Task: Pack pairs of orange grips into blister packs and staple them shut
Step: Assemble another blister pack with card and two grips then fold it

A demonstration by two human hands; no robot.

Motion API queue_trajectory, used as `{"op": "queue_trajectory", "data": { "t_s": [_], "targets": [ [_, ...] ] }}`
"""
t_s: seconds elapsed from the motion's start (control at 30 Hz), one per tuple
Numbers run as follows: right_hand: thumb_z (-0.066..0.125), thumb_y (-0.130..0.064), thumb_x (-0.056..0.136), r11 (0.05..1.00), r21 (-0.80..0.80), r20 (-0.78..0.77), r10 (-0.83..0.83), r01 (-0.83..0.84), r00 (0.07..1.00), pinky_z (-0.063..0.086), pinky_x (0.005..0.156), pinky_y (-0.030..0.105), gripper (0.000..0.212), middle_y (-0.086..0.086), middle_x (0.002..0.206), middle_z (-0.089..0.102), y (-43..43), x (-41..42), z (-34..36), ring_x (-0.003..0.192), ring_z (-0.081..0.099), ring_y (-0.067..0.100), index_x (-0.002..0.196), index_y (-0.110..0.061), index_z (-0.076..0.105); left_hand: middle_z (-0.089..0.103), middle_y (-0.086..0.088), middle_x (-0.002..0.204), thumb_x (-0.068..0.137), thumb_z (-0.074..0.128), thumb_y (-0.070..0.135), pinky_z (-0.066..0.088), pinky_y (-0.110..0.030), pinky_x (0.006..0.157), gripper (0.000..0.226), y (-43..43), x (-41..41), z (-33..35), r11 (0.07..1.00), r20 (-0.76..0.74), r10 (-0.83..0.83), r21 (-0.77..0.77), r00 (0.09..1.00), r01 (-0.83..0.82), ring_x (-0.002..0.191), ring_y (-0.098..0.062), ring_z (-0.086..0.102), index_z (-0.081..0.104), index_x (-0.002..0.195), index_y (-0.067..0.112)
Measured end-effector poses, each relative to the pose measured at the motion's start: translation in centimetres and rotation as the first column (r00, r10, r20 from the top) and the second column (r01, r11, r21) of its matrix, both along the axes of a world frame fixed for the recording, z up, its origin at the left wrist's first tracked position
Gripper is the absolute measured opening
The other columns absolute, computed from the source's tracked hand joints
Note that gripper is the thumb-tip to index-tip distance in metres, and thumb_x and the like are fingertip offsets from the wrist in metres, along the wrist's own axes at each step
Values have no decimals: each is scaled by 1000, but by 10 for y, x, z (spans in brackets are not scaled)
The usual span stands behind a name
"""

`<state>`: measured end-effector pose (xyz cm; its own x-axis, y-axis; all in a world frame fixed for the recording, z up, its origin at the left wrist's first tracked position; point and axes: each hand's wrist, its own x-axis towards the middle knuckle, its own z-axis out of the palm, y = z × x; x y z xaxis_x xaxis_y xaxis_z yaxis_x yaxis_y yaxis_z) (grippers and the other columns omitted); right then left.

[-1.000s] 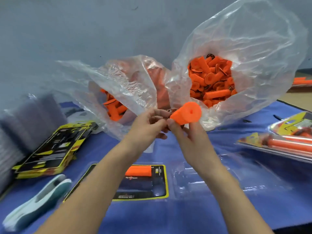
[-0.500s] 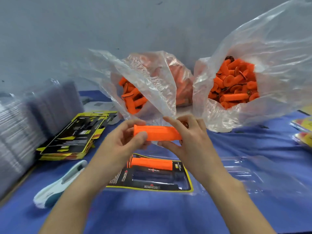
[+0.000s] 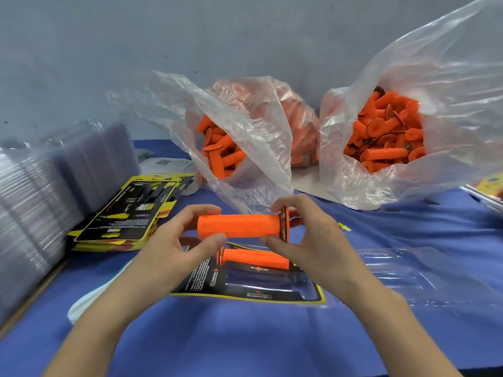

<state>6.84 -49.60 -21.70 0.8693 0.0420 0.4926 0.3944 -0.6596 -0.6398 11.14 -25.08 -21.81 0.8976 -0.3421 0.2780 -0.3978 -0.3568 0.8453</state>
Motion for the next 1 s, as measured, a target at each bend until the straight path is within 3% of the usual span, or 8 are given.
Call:
{"op": "queue_trajectory", "data": {
  "t_s": [0.13, 0.2, 0.3, 0.4, 0.57, 0.87, 0.93, 1.0],
  "targets": [
    [75, -44, 77, 995, -101, -3, 6, -6, 1000, 35, 83, 5, 42, -31, 110, 49, -4, -6, -1, 101, 50, -9, 104, -49, 44, 54, 28, 109, 78, 65, 62, 36, -6, 85, 38, -2, -3, -2, 950, 274, -15, 303, 962, -71, 109, 1, 51, 54, 112, 49],
    [72, -53, 76, 995, -92, -52, 19, -24, 998, 34, 84, 5, 42, -35, 113, 50, -9, -11, -3, 106, 49, -11, 107, -53, 45, 53, 29, 107, 83, 60, 64, 37, -13, 85, 32, -7, -6, -2, 924, 372, -61, 372, 926, -89, 109, 0, 46, 53, 108, 45],
    [51, -72, 82, 990, 115, -155, 94, -76, 983, 38, 94, 10, 46, -34, 126, 53, -18, -20, -6, 120, 47, -10, 125, -55, 44, 55, 25, 104, 81, 47, 66, 39, -24, 86, 40, -12, -12, -9, 916, 351, -88, 397, 932, -63, 106, -3, 46, 57, 110, 40],
    [34, -62, 98, 966, 259, -149, 46, -6, 988, 40, 92, 9, 36, -30, 121, 60, -25, -25, -16, 119, 53, -6, 127, -49, 51, 56, 27, 105, 82, 41, 69, 41, -30, 93, 47, -14, -19, -20, 895, 303, -132, 446, 944, -19, 107, -3, 45, 57, 115, 40],
    [38, -34, 105, 988, 141, -295, -20, 65, 955, 42, 93, 21, 26, -23, 114, 63, -29, -24, -43, 111, 56, -5, 124, -42, 54, 50, 29, 114, 81, 35, 75, 36, -27, 100, 60, -17, -21, -32, 862, 275, -164, 507, 947, 1, 112, 0, 42, 60, 121, 37],
    [42, -38, 103, 993, 110, -279, -5, 37, 960, 44, 89, 16, 22, -25, 111, 65, -29, -31, -48, 109, 58, -4, 118, -42, 57, 43, 25, 109, 82, 35, 77, 37, -25, 94, 58, -25, -24, -43, 819, 250, -210, 573, 945, 31, 105, 2, 41, 61, 120, 42],
    [44, -34, 103, 998, 55, -243, -11, 25, 970, 42, 88, 14, 21, -25, 109, 65, -27, -32, -47, 108, 57, -5, 115, -40, 60, 43, 26, 110, 80, 36, 78, 37, -24, 95, 59, -24, -23, -44, 819, 234, -215, 572, 948, 45, 106, 2, 42, 61, 121, 42],
    [44, -31, 103, 999, -51, -218, -22, 11, 976, 43, 92, 21, 22, -23, 108, 64, -26, -33, -47, 106, 56, -2, 117, -34, 61, 45, 27, 110, 81, 39, 77, 37, -22, 95, 56, -23, -23, -43, 826, 236, -224, 562, 946, 55, 108, 1, 44, 60, 120, 43]
  ]
}}
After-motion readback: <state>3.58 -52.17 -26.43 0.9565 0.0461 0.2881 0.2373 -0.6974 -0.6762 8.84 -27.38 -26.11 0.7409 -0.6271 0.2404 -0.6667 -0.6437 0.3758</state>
